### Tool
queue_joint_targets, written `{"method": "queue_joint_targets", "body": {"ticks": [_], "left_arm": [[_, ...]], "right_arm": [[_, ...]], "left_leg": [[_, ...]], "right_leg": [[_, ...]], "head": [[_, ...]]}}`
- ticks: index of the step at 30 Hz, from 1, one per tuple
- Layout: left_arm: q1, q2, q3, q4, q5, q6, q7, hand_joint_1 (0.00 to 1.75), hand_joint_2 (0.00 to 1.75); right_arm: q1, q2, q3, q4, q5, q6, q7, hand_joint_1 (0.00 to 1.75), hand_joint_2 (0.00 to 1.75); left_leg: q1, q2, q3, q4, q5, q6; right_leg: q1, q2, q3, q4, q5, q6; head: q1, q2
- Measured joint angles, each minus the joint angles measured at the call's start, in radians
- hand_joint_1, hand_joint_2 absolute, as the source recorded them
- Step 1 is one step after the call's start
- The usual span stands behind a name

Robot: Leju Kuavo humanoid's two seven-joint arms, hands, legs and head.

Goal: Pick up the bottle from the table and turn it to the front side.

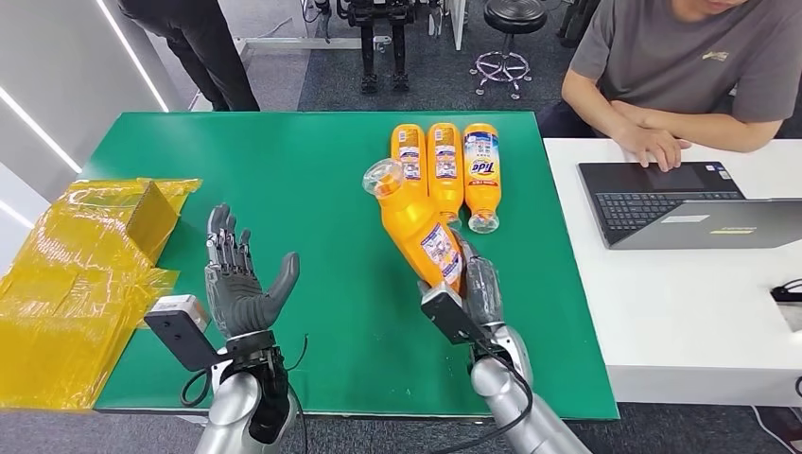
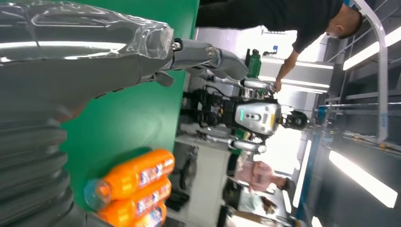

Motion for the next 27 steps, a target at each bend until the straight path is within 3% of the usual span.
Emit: {"method": "queue_joint_targets", "body": {"ticks": [4,11,27], "left_arm": [[0.0,-0.003,-0.001,0.0,0.129,-0.159,0.045,0.0,1.75],[-0.003,-0.003,-0.017,0.003,0.21,-0.377,0.129,0.0,1.75],[-0.049,-0.012,-0.028,0.068,0.192,-0.455,0.147,0.0,1.75]], "right_arm": [[0.055,0.014,-0.022,-0.062,-0.01,-0.016,-0.028,1.75,1.75],[0.091,0.018,-0.033,-0.145,0.029,0.02,-0.045,1.75,1.75],[0.089,0.034,0.058,-0.218,0.204,0.258,0.035,1.75,1.75]], "left_leg": [[0.0,0.001,0.0,0.0,0.0,0.0],[0.0,0.001,0.0,0.0,0.0,0.0],[0.0,0.001,0.0,0.0,0.0,0.0]], "right_leg": [[0.0,0.001,0.0,0.0,0.0,0.0],[0.0,0.001,0.0,0.0,0.0,0.0],[0.0,0.001,-0.001,0.0,0.0,0.0]], "head": [[0.0,0.0],[0.0,0.0],[0.0,0.0]]}}
